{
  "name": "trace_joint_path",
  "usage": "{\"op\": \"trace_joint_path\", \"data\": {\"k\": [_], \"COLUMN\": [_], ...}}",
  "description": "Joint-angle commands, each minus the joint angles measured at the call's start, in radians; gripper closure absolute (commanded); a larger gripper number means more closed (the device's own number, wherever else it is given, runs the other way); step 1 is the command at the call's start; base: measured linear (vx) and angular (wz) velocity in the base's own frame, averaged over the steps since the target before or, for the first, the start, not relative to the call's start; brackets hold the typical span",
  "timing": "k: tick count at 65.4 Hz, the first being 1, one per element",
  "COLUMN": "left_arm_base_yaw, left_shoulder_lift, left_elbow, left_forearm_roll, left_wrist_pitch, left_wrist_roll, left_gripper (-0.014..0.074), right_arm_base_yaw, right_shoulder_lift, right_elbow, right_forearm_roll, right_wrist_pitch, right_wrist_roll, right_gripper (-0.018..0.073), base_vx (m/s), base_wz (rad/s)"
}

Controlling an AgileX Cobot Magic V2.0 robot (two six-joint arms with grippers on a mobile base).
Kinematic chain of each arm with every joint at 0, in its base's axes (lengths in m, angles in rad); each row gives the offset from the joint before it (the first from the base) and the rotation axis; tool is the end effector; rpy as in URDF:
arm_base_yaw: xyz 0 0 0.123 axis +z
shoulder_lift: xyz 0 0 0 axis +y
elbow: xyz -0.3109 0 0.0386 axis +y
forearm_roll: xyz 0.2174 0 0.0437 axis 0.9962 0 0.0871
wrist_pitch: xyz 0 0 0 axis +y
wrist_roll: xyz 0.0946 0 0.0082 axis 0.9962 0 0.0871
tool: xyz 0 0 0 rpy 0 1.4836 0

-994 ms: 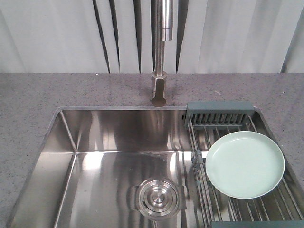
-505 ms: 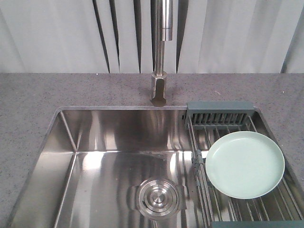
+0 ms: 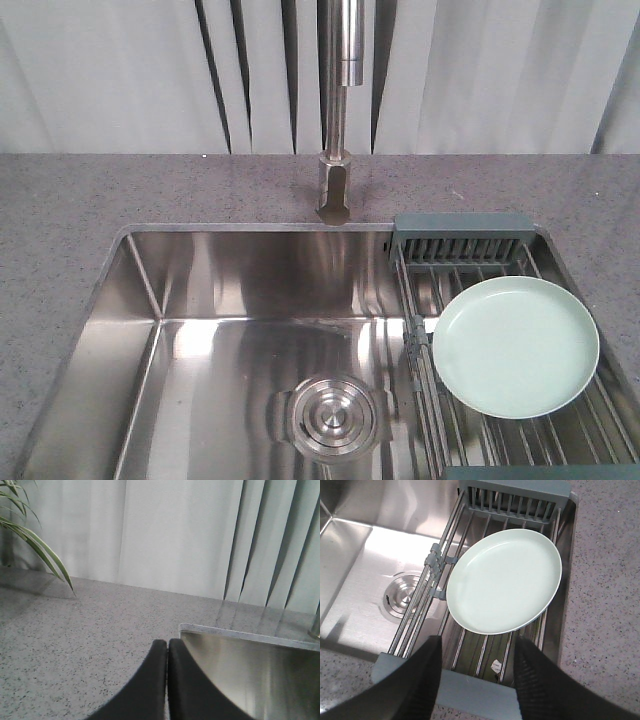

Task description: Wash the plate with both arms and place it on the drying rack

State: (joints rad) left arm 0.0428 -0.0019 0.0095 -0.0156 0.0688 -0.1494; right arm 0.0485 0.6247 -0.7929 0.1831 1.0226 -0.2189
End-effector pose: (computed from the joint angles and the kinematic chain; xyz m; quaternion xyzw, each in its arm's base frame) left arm 0.0017 0.0000 0.2040 -0.0725 0.6995 -0.0438 0.7096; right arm 0.0446 0.0169 0.3510 -0.1090 0.9101 0.0570 0.3957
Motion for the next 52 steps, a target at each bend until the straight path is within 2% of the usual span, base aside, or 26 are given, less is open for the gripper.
{"op": "trace_joint_path", "data": {"k": [1, 20, 29, 37, 52], "left_arm_base_yaw": [0.001, 0.001, 0.001, 0.001, 0.001], "left_shoulder_lift": [-0.025, -0.025, -0.025, -0.025, -0.025], "left_elbow": [-0.007, -0.009, -0.009, -0.007, -0.007], "left_forearm_roll": [-0.009, 0.016, 0.016, -0.009, -0.022], "left_wrist_pitch": [-0.087, -0.044, -0.049, -0.049, -0.129], "left_wrist_roll": [0.003, 0.003, 0.072, 0.099, 0.1], "left_gripper": [0.0603, 0.0603, 0.0603, 0.0603, 0.0603], "right_arm_base_yaw": [-0.003, -0.003, -0.003, -0.003, -0.003], "right_shoulder_lift": [0.002, 0.002, 0.002, 0.002, 0.002], "right_elbow": [-0.023, -0.023, -0.023, -0.023, -0.023], "right_forearm_roll": [0.008, 0.008, 0.008, 0.008, 0.008], "right_wrist_pitch": [-0.054, -0.054, -0.054, -0.054, -0.054], "right_wrist_roll": [0.002, 0.002, 0.002, 0.002, 0.002], "right_gripper": [0.0219, 0.0219, 0.0219, 0.0219, 0.0219], "base_vx": [0.0, 0.0, 0.0, 0.0, 0.0], "base_wz": [0.0, 0.0, 0.0, 0.0, 0.0]}}
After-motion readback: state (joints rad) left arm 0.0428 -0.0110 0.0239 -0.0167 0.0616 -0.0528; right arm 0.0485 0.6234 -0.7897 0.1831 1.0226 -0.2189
